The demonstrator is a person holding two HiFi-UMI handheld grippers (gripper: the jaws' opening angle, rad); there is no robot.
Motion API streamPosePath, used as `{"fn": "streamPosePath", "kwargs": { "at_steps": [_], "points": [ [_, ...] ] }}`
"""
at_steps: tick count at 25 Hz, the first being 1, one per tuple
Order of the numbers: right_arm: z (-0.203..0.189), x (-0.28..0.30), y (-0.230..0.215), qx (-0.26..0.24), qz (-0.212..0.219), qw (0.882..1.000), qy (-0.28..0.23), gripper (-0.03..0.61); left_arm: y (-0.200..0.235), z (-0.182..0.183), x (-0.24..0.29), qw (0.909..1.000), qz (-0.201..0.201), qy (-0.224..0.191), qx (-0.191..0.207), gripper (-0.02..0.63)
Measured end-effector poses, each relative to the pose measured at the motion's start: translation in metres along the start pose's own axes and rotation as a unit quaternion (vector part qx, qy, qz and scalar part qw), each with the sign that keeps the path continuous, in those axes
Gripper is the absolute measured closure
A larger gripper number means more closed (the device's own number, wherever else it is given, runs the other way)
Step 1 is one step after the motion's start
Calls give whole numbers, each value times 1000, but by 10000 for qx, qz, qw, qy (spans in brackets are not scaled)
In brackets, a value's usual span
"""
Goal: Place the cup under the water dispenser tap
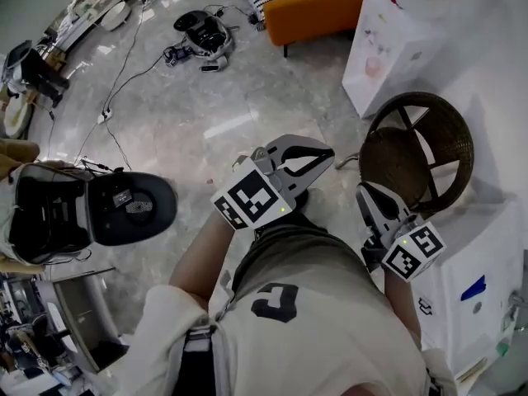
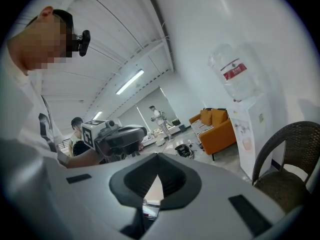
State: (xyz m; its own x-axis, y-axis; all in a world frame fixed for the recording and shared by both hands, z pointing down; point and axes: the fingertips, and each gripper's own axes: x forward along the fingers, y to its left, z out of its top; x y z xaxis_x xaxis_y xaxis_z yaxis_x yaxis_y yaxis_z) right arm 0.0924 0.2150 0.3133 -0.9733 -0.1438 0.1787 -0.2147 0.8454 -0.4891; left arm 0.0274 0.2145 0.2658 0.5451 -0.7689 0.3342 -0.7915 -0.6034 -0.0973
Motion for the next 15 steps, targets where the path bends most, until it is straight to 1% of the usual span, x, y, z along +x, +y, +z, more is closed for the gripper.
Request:
{"fn": "streamPosePath", "kwargs": {
  "at_steps": [3, 5, 6, 8, 9, 12, 15],
  "points": [
    [-1, 19, 4, -75, 145, 9998, 80, 551, 10, -2, -14, 9997, 101, -193, -115, 557],
    [11, 32, 7, -155, 249, 9996, 21, 551, 23, -3, -20, 9996, 174, -214, -88, 557],
    [22, 43, 9, -192, 288, 9994, -23, 551, 37, -2, -25, 9996, 224, -180, -26, 557],
    [46, 83, 21, -213, 353, 9991, 19, 551, 79, -3, -50, 9993, 368, -74, 16, 557],
    [56, 111, 32, -198, 382, 9990, 123, 551, 107, -6, -73, 9990, 450, -29, -48, 557],
    [76, 217, 75, -151, 465, 9976, 489, 551, 198, -26, -156, 9969, 658, 0, -443, 557],
    [86, 318, 114, -167, 461, 9955, 814, 551, 279, -54, -231, 9926, 728, -47, -969, 557]
  ]
}}
